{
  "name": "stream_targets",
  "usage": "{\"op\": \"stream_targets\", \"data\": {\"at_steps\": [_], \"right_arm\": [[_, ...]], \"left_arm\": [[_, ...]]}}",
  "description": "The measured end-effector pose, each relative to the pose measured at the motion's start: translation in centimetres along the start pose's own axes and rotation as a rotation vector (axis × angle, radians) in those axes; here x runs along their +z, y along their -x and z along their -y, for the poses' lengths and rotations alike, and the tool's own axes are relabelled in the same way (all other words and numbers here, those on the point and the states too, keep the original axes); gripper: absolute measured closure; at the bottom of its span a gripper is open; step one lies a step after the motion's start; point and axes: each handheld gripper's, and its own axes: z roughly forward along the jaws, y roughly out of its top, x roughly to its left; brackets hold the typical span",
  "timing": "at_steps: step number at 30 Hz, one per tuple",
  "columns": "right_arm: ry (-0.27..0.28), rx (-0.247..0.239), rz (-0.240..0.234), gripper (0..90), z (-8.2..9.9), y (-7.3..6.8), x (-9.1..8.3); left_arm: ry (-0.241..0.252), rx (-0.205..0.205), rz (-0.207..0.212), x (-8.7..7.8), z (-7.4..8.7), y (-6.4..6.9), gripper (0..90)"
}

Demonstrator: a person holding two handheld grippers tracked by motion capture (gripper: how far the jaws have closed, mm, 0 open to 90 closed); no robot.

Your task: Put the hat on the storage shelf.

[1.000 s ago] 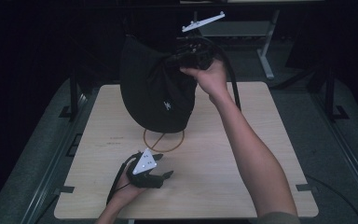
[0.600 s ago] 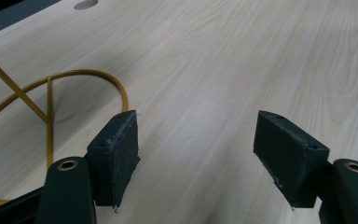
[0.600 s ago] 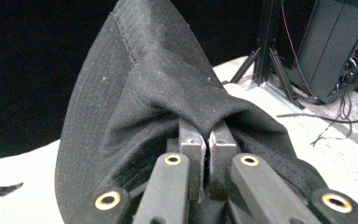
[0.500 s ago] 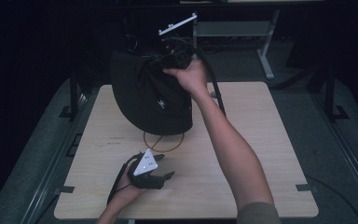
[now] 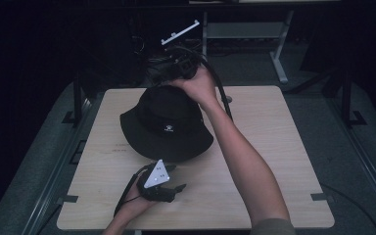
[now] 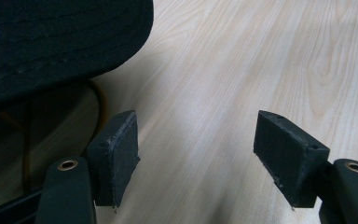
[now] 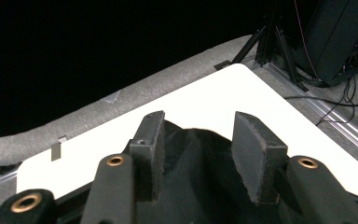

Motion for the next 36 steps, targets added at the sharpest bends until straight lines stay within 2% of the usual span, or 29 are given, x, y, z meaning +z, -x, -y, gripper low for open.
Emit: {"op": "stream_targets", "data": {"at_steps": [6,8,19,36], "right_arm": [[0.012,0.033,-0.004,51.0,0.9,0.4,-1.4],[0.032,0.044,-0.011,50.7,1.3,0.6,-1.8],[0.042,0.057,-0.017,46.3,3.4,1.6,-3.0],[0.060,0.074,-0.018,42.3,5.2,1.9,-5.5]], "left_arm": [[0.002,-0.007,0.001,0.0,0.0,0.0,30.3],[0.001,-0.005,0.002,0.0,0.0,0.0,30.2],[-0.001,-0.011,0.007,0.1,0.1,0.0,29.4],[-0.005,-0.009,0.011,0.2,0.2,0.2,28.8]]}}
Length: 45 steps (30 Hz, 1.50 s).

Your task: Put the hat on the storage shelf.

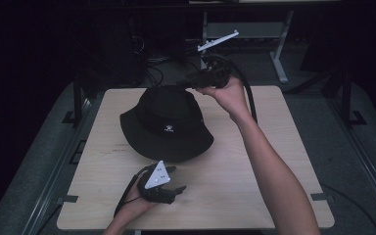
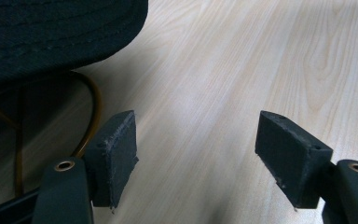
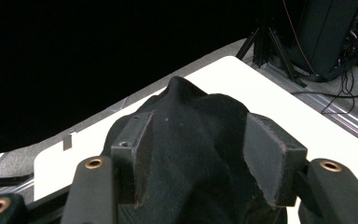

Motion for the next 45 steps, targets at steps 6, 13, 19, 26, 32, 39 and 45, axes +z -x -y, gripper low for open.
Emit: {"op": "stream_targets", "data": {"at_steps": [6,13,19,26,32,39,45], "right_arm": [[0.007,0.006,-0.002,41.2,0.6,0.1,-0.7],[0.008,0.009,0.002,40.1,1.4,0.3,-1.5],[0.014,0.016,0.003,39.9,2.2,0.5,-2.1],[0.018,0.032,0.004,39.2,3.2,0.8,-2.8],[0.018,0.041,0.010,38.1,4.4,1.1,-3.5],[0.020,0.063,0.019,36.9,5.7,1.6,-4.2],[0.020,0.070,0.023,35.7,6.9,1.9,-4.9]], "left_arm": [[-0.002,0.002,0.002,0.1,0.0,0.1,28.7],[-0.001,0.002,0.005,0.2,0.0,0.1,28.6],[-0.008,0.007,0.007,0.2,0.0,0.2,28.6],[-0.007,0.009,0.006,0.2,0.1,0.2,28.5],[-0.007,0.005,0.008,0.3,0.0,0.3,28.5],[-0.016,0.013,0.008,0.3,0.0,0.3,28.5],[-0.020,0.019,0.007,0.3,0.0,0.3,28.5]]}}
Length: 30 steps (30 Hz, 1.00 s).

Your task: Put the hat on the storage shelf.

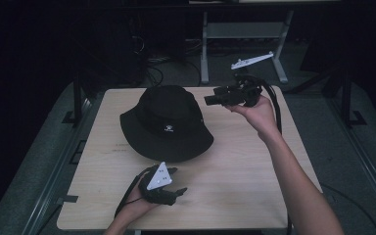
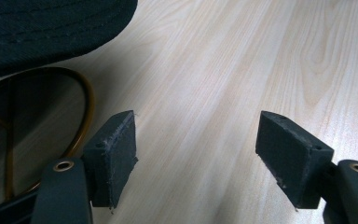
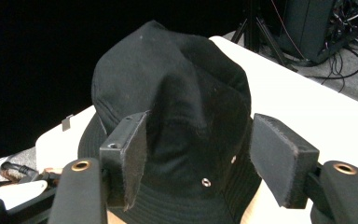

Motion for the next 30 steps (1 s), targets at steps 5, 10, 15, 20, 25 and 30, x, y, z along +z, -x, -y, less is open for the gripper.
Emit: {"op": "stream_targets", "data": {"at_steps": [5,10,15,20,25,30], "right_arm": [[-0.005,0.008,0.006,34.2,0.9,0.3,-0.4],[-0.011,0.020,0.013,32.2,1.7,0.6,-0.9],[-0.008,0.032,0.020,31.2,2.9,0.8,-1.4],[-0.009,0.043,0.023,30.7,3.9,1.1,-1.9],[-0.006,0.052,0.025,30.2,4.8,1.4,-2.4],[-0.010,0.061,0.029,29.6,5.7,1.6,-2.8]], "left_arm": [[0.002,0.000,-0.002,0.0,0.0,0.0,28.4],[0.006,0.001,-0.003,0.1,0.0,0.0,28.4],[0.005,0.000,-0.003,0.1,0.0,0.0,28.3],[0.006,0.003,-0.005,0.1,0.0,0.1,28.3],[0.006,0.003,-0.005,0.1,0.0,0.1,28.3],[0.004,0.005,-0.004,0.1,0.0,0.1,28.3]]}}
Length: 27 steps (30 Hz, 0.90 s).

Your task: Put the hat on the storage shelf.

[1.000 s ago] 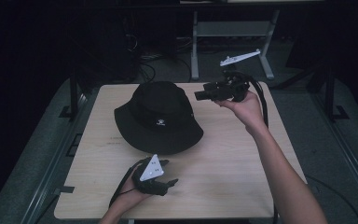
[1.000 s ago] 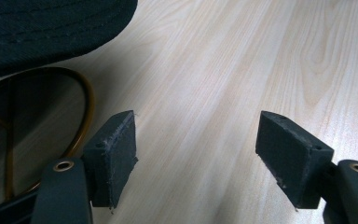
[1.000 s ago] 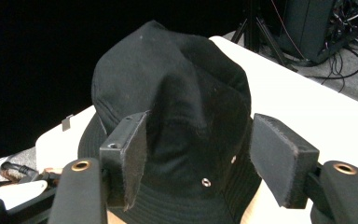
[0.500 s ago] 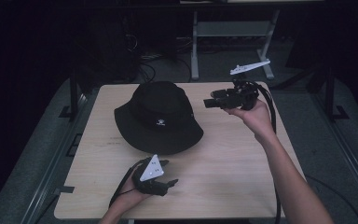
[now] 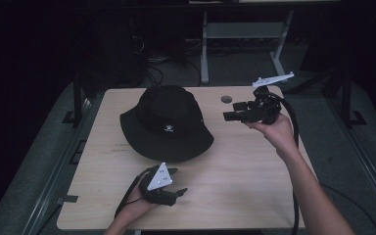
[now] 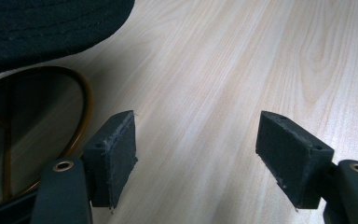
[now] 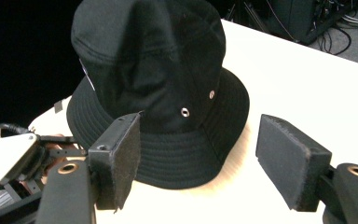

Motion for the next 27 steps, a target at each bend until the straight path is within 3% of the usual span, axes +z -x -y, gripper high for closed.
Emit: {"op": "stream_targets", "data": {"at_steps": [27], "right_arm": [[-0.018,0.063,0.015,27.6,7.6,1.1,-2.4]], "left_arm": [[-0.004,-0.007,0.003,0.0,0.0,0.0,28.3]]}}
